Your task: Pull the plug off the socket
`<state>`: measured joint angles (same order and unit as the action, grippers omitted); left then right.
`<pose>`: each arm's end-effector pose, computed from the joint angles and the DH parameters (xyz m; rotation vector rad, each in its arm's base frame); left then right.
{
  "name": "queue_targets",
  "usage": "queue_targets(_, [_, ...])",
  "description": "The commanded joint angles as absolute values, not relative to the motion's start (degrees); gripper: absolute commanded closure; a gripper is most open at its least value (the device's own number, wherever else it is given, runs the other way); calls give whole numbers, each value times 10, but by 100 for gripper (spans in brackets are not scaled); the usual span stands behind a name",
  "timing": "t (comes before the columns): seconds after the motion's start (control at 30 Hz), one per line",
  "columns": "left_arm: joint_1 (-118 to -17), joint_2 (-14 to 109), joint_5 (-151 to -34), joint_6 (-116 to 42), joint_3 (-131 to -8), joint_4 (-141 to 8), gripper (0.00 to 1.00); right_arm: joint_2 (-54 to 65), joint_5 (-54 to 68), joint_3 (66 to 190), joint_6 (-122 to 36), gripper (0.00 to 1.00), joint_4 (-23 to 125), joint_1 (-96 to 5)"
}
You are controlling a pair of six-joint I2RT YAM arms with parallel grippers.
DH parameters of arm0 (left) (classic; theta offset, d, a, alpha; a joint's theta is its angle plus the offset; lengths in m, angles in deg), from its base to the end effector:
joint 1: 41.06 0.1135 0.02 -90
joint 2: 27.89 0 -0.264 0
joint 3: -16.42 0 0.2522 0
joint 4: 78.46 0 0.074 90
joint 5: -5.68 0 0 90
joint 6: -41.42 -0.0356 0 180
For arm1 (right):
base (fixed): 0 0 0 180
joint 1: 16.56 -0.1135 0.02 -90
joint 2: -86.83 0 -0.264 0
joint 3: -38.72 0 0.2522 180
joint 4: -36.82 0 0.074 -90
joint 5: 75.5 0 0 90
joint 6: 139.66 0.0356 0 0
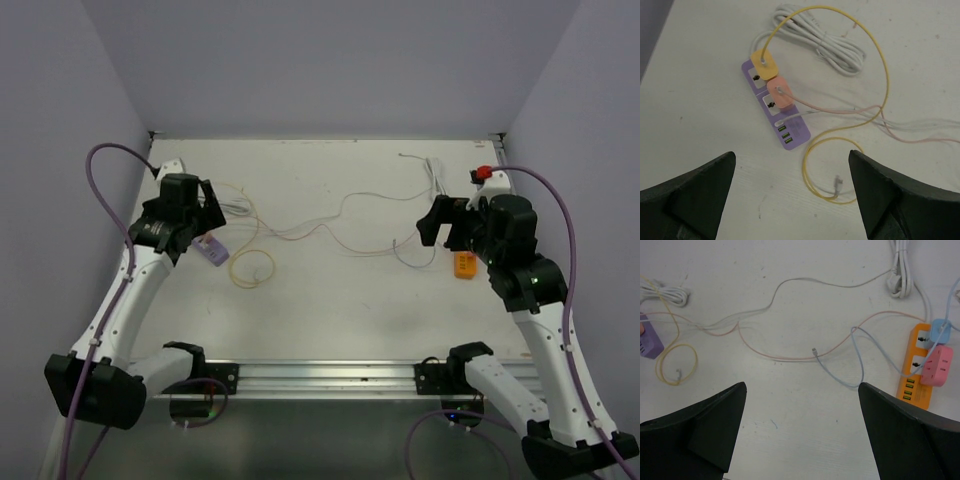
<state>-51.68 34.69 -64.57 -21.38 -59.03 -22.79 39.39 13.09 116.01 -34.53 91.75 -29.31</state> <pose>0.2216 -0.0293 0.3310 -0.4956 2.2103 0.0522 0.1553 0.0360 0.3870 0.0262 2.0241 0.3344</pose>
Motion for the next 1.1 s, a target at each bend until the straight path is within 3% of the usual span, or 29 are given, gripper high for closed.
queue_targets(0.0, [-492,381,-580,-150,-575,-264,0,412,97,1141,-345,1,908,-296])
queue_targets(0.2, [-423,433,-600,-98,-567,-316,0,437,70,1123,-346,1,900,-298])
queue_targets(0.33, [-306,444,-685,-89,-546,-369,1,449,68,1122,-353,1,900,-306])
queue_targets(0.57, [-226,498,-796,-88,-528,-498,4,460,72,1122,-364,1,902,-324])
queue_targets(1.07, [-183,725,-870,17,-610,-479,34,475,63,1112,-376,1,900,-334])
